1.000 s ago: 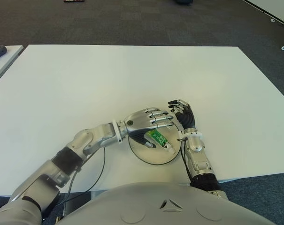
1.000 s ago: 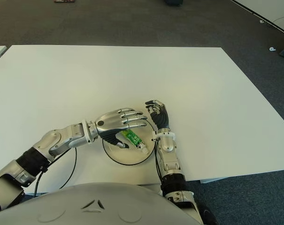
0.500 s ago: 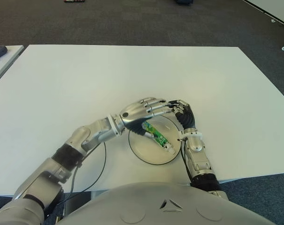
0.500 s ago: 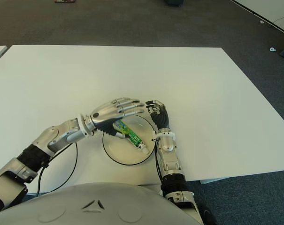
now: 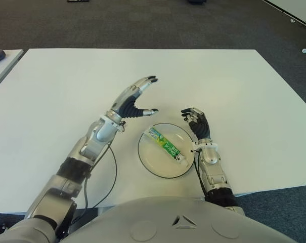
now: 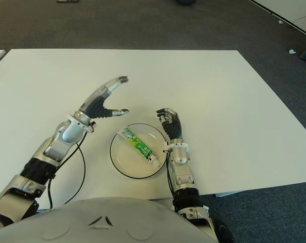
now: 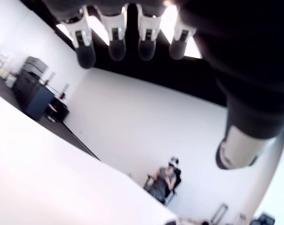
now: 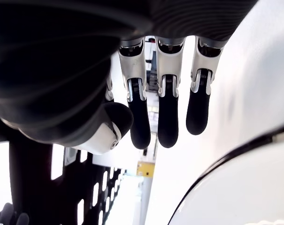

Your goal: Put the toothpaste on the table into the plate.

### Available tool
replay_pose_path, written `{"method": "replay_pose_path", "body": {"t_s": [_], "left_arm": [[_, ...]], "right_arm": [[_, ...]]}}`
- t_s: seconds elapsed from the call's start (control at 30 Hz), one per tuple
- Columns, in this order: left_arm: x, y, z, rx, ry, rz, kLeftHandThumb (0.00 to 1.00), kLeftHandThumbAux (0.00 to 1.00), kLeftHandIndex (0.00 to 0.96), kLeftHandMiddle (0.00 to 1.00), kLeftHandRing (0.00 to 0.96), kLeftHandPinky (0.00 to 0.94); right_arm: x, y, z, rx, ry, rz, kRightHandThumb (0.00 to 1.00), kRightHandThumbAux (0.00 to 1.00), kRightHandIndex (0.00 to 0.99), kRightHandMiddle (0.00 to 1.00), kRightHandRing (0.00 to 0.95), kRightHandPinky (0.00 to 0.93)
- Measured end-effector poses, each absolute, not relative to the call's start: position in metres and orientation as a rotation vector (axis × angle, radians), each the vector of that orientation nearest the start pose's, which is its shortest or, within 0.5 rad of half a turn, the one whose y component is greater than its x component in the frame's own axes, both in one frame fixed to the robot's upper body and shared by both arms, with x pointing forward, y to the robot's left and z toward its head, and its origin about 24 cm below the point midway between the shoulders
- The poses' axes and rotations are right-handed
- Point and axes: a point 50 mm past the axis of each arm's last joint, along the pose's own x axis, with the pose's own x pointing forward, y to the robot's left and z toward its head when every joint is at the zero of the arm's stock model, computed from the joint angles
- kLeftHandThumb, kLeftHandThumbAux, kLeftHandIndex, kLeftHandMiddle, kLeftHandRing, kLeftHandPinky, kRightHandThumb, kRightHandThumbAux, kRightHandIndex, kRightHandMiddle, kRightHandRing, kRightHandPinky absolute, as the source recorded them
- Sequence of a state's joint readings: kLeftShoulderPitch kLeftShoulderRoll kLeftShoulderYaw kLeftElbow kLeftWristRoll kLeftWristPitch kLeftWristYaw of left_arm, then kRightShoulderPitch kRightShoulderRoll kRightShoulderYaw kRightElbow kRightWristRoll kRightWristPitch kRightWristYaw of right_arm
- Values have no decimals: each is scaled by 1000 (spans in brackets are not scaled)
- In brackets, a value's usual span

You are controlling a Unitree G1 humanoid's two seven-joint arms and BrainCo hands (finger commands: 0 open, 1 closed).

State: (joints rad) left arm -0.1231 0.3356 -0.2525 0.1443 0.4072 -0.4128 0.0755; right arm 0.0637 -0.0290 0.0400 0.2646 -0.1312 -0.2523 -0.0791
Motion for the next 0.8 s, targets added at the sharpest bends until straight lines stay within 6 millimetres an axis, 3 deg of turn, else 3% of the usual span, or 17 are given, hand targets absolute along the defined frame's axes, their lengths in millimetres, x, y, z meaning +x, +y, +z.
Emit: {"method": "replay_pose_path", "body": {"t_s": [0.2, 0.27, 0.53, 0.8], "left_arm": [[258, 153, 54, 568, -304, -199, 122, 854, 274, 337, 352, 393], [257, 158, 49, 527, -278, -155, 65, 888, 283, 361, 372, 397], [257, 166, 40, 386, -219, 10, 33, 882, 321, 421, 422, 419], [249, 176, 22, 351, -128, 109, 41, 893, 460, 488, 484, 500]], "right_arm": [[231, -151, -10, -160, 70, -19, 709, 733, 416, 407, 386, 401], [231, -151, -10, -160, 72, -19, 710, 733, 416, 409, 389, 405], [231, -150, -10, -160, 80, -15, 710, 733, 416, 417, 399, 414], [232, -145, -11, -150, 82, -35, 712, 733, 417, 435, 425, 439]]}}
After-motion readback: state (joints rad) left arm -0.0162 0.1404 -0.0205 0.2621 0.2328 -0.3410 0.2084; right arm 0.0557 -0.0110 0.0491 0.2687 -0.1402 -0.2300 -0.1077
